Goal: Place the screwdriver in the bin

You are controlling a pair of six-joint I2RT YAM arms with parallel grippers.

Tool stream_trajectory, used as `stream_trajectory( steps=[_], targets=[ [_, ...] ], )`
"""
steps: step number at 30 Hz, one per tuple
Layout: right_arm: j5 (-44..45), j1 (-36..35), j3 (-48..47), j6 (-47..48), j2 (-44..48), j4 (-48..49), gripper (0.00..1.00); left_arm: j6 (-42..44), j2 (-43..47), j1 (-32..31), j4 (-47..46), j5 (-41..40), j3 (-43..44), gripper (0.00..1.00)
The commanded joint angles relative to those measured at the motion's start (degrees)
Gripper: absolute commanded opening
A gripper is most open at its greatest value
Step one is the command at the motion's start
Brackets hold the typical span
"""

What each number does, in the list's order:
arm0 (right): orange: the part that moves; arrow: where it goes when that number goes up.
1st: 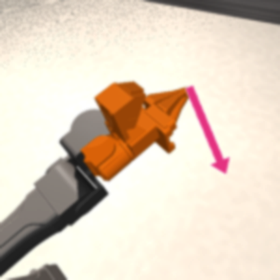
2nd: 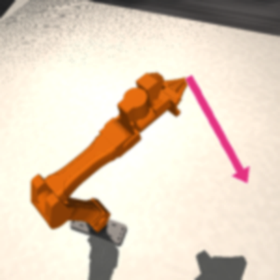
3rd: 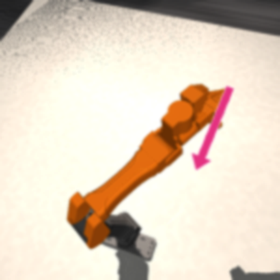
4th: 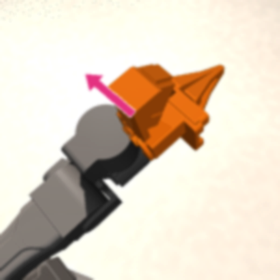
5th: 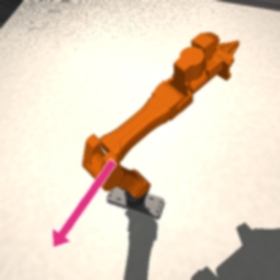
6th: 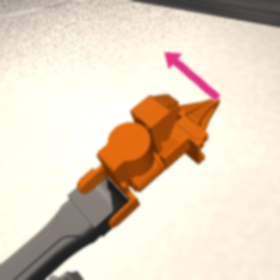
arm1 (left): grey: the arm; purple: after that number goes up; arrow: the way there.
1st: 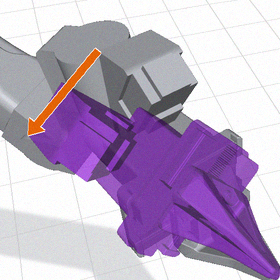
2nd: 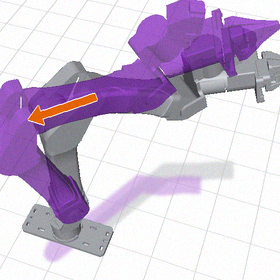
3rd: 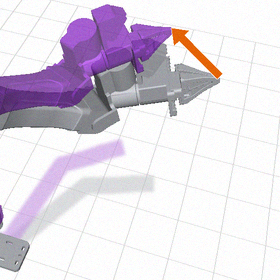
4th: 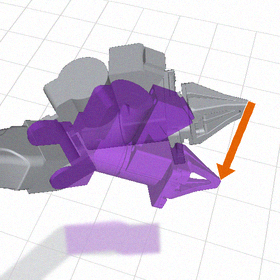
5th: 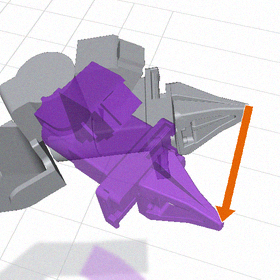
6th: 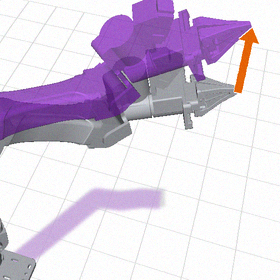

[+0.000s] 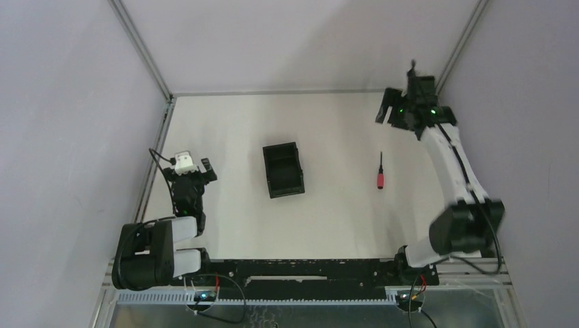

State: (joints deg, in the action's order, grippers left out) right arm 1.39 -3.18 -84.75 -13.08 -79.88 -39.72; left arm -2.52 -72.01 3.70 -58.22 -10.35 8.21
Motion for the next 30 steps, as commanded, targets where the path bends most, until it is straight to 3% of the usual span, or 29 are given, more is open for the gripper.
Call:
stream_trajectory(
  steps=[1,9,13,15,18,19,23,30],
  targets=[
    [-1.63,1.19,2.20,1.64,-11.03,-12.94,0.87,0.98,-0.07,-0.36,-2.45,-0.20,2.80,1.00],
    [-0.61,1.42,8.96,2.54,-26.52,-6.08,0.72,1.03,-0.04,-0.35,-2.43,-0.16,2.78,1.00],
    [0.93,1.36,9.66,2.93,-30.51,-3.88,0.57,1.03,-0.11,-0.36,-2.43,-0.17,2.83,1.00],
    [1.65,1.23,9.71,3.14,-31.75,-3.52,0.44,1.03,-0.06,-0.32,-2.43,-0.13,2.85,1.00],
    [2.37,1.22,9.55,3.62,-31.76,-4.17,0.07,1.03,-0.06,-0.36,-2.43,-0.17,2.82,1.00],
    [2.76,1.12,9.17,3.78,-31.01,-5.25,0.00,1.03,-0.14,-0.36,-2.43,-0.20,2.83,1.00],
    [3.65,1.08,2.57,4.42,-26.29,-14.01,0.00,1.03,-0.08,-0.36,-2.43,-0.13,2.84,1.00],
    [3.90,1.03,-22.44,4.20,-25.73,-41.11,0.00,1.03,-0.14,-0.31,-2.44,-0.21,2.82,1.00]
  ],
)
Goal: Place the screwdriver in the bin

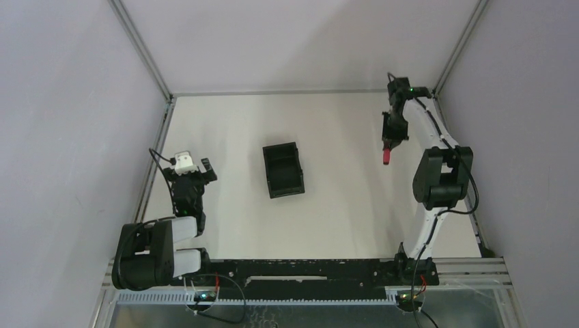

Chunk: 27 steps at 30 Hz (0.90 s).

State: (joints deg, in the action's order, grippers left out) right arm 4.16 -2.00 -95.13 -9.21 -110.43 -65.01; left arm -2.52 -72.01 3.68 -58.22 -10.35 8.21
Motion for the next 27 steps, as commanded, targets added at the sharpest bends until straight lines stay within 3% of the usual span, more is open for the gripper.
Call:
stream_trajectory(
  steps=[1,9,14,20,24,27],
  targets=[
    [1.24,-0.37,-14.63,-0.18,5.03,-17.74,0.00,1.01,-0.07,-0.34,-2.43,-0.20,2.78,1.00],
    [1.61,-4.60,-17.50,-5.14,8.10,-18.54,0.00,1.03,-0.07,-0.34,-2.43,-0.13,2.81,1.00],
    [0.19,-18.39,-18.62,-8.53,7.61,-12.41,0.00,1.03,-0.10,-0.30,-2.43,-0.12,2.80,1.00],
    [-3.48,-36.40,-30.18,-7.03,-4.37,-7.95,0.00,1.01,-0.10,-0.30,-2.43,-0.17,2.79,1.00],
    [-4.37,-41.76,-37.99,-4.15,-11.06,-5.34,0.00,1.03,-0.09,-0.34,-2.43,-0.20,2.78,1.00],
    [-5.17,-43.47,-33.65,-0.67,-11.99,3.03,0.00,1.03,-0.10,-0.34,-2.43,-0.16,2.84,1.00]
  ],
)
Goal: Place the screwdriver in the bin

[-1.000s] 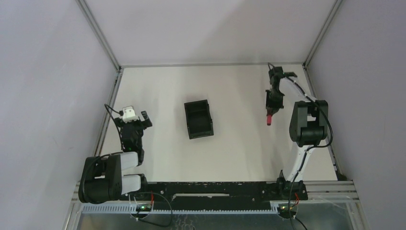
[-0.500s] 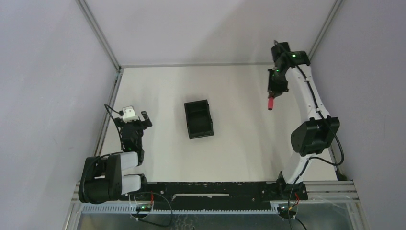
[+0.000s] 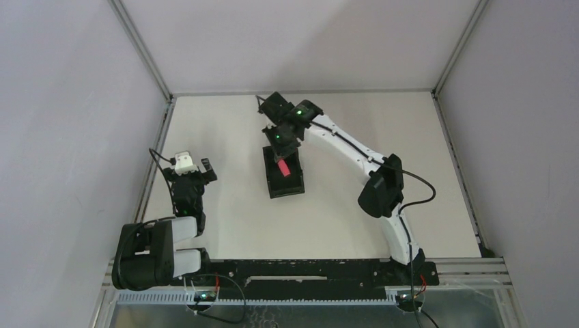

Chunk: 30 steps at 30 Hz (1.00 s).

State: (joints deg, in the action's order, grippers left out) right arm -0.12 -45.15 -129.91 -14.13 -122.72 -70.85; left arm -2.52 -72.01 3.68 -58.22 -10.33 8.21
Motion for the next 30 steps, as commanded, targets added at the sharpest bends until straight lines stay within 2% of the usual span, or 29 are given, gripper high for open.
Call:
stream_trajectory(
  steps=[1,6,13,14,18,23,30],
  targets=[
    [-1.20,-0.64,3.21,5.23,0.23,11.36,0.00,1.03,-0.08,-0.34,-2.43,-0.22,2.86,1.00],
    [2.35,-0.95,10.11,7.41,-1.97,16.47,0.00,1.03,-0.13,-0.30,-2.43,-0.22,2.77,1.00],
    [3.62,-1.29,13.62,8.59,-5.95,18.81,0.00,1.03,-0.07,-0.34,-2.43,-0.20,2.78,1.00],
    [3.63,-1.43,14.09,8.52,-6.12,18.97,0.02,1.03,-0.11,-0.33,-2.43,-0.17,2.79,1.00],
    [4.73,-1.74,15.24,7.82,-6.33,19.58,0.26,1.03,-0.12,-0.32,-2.43,-0.17,2.79,1.00],
    [5.66,-1.90,15.05,6.39,-3.91,20.67,0.34,1.03,-0.10,-0.34,-2.47,-0.21,2.78,1.00],
    [8.42,-2.23,18.30,5.52,6.40,25.14,0.35,1.03,-0.11,-0.34,-2.43,-0.21,2.80,1.00]
  ],
)
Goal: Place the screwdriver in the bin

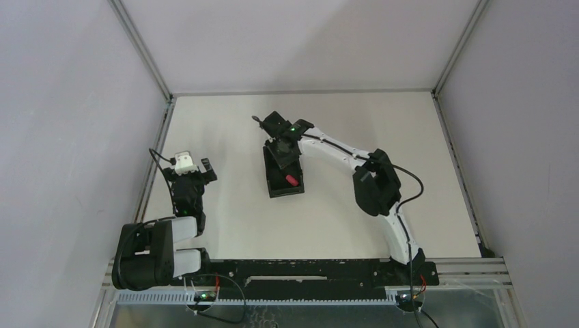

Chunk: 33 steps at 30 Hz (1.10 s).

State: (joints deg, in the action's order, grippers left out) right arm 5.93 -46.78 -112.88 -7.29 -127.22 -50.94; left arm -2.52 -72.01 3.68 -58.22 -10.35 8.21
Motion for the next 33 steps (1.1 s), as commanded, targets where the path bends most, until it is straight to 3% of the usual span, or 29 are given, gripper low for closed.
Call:
stream_trajectory(
  steps=[1,3,5,6,13,18,33],
  targets=[
    [2.05,-0.57,2.44,-1.18,12.65,6.24,0.38,1.03,-0.07,-0.34,-2.43,-0.20,2.83,1.00],
    [1.65,-0.59,4.18,-0.72,16.27,7.50,0.50,1.03,-0.10,-0.34,-2.43,-0.14,2.82,1.00],
    [1.84,-0.59,6.76,-0.05,20.21,9.25,0.94,1.03,-0.15,-0.32,-2.38,-0.14,2.85,1.00],
    [2.00,-0.59,8.64,0.33,22.38,10.45,0.99,1.03,-0.07,-0.34,-2.42,-0.16,2.84,1.00],
    [-1.75,0.09,28.06,2.82,38.88,25.09,1.00,1.03,-0.12,-0.34,-2.43,-0.17,2.78,1.00],
    [-5.05,4.62,41.60,-0.24,49.62,31.79,1.00,1.03,-0.11,-0.32,-2.43,-0.13,2.79,1.00],
    [6.08,23.91,83.21,-12.85,81.80,42.58,1.00,1.03,-0.15,-0.33,-2.43,-0.20,2.79,1.00]
  ],
)
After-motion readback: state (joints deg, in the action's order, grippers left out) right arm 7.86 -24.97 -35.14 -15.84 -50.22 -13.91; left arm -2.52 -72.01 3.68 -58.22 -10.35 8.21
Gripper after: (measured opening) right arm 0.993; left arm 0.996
